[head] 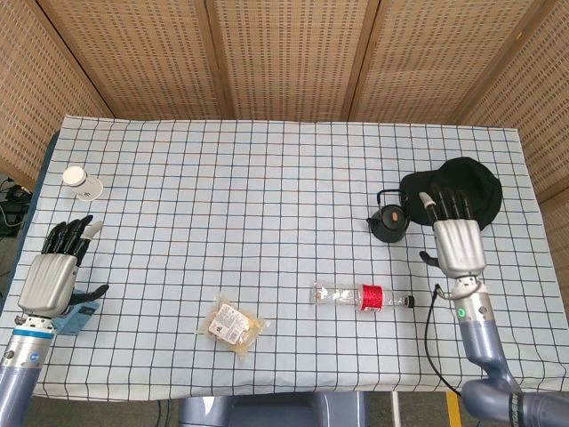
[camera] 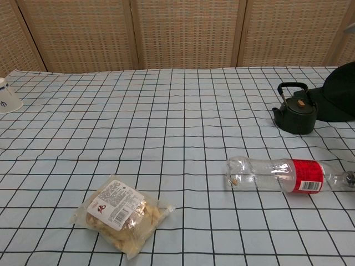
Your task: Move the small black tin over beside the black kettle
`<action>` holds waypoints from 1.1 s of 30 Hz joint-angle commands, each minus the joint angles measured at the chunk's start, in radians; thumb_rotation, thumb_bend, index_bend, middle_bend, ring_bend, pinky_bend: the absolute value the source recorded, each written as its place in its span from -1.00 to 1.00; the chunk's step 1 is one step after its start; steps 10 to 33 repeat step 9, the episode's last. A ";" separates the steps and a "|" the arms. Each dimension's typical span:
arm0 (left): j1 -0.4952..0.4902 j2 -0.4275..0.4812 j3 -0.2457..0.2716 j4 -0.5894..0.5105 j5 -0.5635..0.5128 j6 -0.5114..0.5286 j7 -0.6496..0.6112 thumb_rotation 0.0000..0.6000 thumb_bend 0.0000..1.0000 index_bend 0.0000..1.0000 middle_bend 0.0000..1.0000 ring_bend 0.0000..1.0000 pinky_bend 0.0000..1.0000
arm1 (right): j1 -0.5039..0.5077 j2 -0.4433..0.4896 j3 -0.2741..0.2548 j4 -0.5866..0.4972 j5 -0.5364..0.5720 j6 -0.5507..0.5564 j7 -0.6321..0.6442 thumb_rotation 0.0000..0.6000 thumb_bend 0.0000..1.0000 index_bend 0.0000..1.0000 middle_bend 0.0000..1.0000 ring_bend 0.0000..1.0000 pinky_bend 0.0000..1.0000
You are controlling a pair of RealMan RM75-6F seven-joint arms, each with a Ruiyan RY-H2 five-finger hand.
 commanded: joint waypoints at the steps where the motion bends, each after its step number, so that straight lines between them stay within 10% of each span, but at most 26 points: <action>1: 0.021 -0.030 0.016 0.052 0.046 0.045 -0.026 1.00 -0.74 -1.00 -1.00 -1.00 -1.00 | -0.123 0.025 -0.099 0.037 -0.140 0.108 0.123 1.00 -0.50 -0.84 -1.00 -1.00 -1.00; 33: 0.059 -0.055 0.065 0.130 0.064 0.055 -0.035 1.00 -0.74 -1.00 -1.00 -1.00 -1.00 | -0.225 0.039 -0.151 0.066 -0.256 0.212 0.216 1.00 -0.51 -0.84 -1.00 -1.00 -1.00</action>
